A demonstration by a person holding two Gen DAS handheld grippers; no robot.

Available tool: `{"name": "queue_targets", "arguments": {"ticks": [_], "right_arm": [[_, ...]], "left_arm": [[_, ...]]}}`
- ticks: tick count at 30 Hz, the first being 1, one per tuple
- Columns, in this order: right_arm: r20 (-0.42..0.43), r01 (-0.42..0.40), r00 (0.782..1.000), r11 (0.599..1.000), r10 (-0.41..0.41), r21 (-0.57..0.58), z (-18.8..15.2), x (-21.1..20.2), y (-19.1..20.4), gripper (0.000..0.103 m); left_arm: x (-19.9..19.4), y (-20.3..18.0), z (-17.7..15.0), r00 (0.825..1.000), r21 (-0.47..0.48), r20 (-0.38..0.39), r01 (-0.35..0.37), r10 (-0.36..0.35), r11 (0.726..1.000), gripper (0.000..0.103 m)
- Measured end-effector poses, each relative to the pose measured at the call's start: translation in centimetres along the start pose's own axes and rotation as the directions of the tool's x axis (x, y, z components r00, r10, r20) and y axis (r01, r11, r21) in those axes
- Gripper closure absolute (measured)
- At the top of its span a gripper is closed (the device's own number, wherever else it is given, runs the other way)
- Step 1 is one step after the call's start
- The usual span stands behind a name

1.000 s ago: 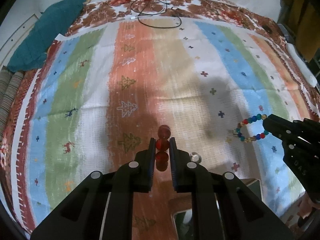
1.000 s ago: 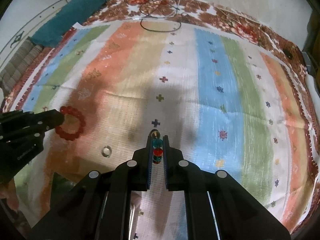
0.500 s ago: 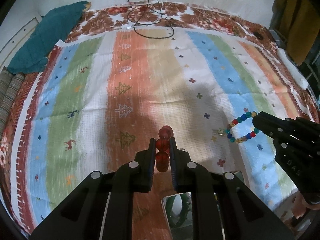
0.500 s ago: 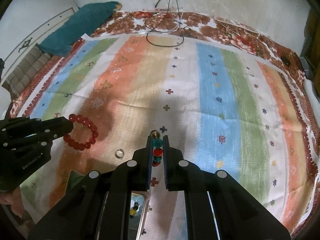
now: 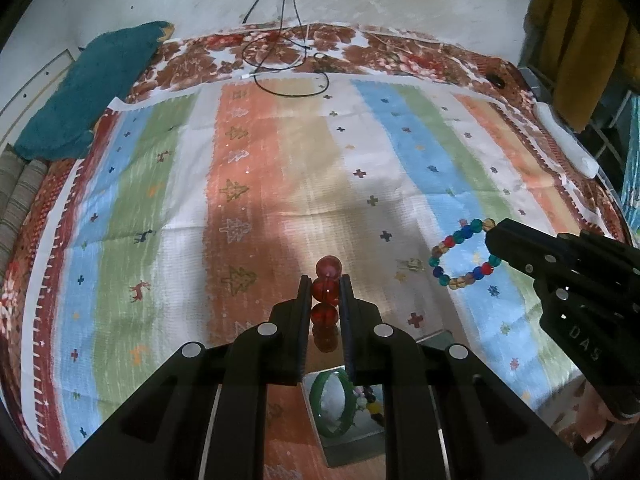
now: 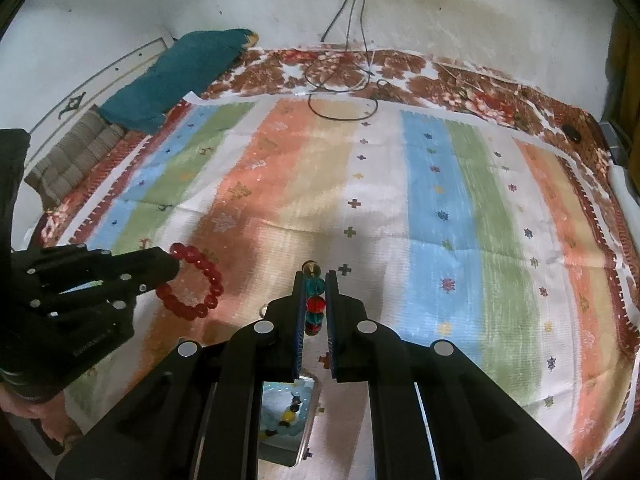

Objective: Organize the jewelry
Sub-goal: 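Lift both held bracelets and carry them over the silver tin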

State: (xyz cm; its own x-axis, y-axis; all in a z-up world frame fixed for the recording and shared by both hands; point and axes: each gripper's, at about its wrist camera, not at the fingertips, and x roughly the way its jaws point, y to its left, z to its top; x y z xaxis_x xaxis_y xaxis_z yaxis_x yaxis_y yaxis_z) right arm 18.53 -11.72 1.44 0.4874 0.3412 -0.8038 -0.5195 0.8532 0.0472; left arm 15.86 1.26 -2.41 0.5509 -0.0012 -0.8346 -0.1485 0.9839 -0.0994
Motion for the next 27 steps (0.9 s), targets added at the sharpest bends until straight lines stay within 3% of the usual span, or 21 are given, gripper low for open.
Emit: {"name": "queue_targets", "arguments": {"ticks": [27], "right_arm": [[0.004,-0.024,1.0,0.999,0.024,-0.027,-2.9,-2.3,2.0,0.093]], "left_arm": [[-3.3,-1.8,-3.0,0.998,0.027,0.053,0.024,-0.025,0.999,0.09]]}}
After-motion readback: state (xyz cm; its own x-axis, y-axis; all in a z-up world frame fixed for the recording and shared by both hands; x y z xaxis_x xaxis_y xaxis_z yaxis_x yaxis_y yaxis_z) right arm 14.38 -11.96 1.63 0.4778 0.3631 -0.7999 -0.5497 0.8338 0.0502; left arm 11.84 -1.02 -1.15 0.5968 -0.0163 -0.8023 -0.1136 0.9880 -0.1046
